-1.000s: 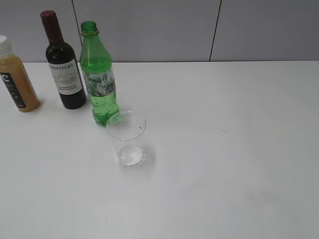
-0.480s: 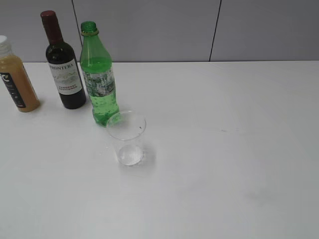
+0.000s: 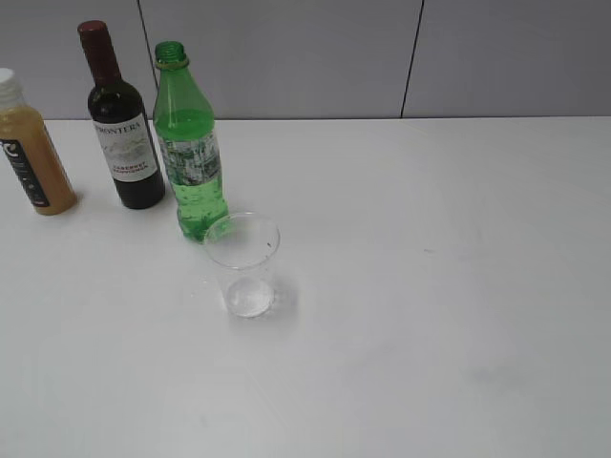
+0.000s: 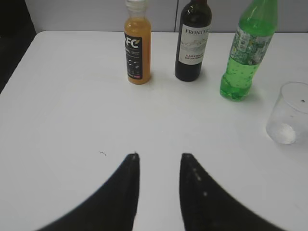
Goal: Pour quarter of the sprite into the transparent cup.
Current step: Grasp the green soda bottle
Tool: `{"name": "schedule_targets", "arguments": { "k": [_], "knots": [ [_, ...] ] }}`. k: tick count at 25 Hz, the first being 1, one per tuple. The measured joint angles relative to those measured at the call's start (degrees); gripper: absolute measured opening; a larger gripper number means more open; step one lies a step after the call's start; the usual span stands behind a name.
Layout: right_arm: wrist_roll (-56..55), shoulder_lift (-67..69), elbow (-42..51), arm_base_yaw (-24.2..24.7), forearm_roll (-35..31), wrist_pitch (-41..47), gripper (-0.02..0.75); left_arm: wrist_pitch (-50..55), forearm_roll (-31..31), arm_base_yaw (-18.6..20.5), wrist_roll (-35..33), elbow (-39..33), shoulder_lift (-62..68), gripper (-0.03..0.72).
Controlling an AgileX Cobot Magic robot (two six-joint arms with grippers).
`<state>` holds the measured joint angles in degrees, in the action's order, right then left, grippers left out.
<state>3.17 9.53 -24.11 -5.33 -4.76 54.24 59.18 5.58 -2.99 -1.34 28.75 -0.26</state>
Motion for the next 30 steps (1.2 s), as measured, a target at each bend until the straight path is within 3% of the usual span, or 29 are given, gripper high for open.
{"name": "schedule_targets", "arguments": {
  "k": [3,7,9,22,30],
  "knots": [
    [0.01,-3.68,0.00,0.00,0.25,0.00,0.585,0.00,0.00,0.00,0.00,0.00,0.00,0.329],
    [0.01,-8.69,0.21,0.00,0.65,0.00,0.585,0.00,0.00,0.00,0.00,0.00,0.00,0.547],
    [0.01,-9.67,0.21,0.00,0.77,0.00,0.585,0.00,0.00,0.00,0.00,0.00,0.00,0.611],
    [-0.61,-9.68,0.35,0.00,1.62,0.00,0.585,-1.66,0.94,0.05,-3.05,0.46,0.00,0.627],
    [-0.68,-9.68,0.35,0.00,1.62,0.00,0.585,-24.06,1.58,0.05,-6.32,0.80,9.86,0.606]
  ]
}}
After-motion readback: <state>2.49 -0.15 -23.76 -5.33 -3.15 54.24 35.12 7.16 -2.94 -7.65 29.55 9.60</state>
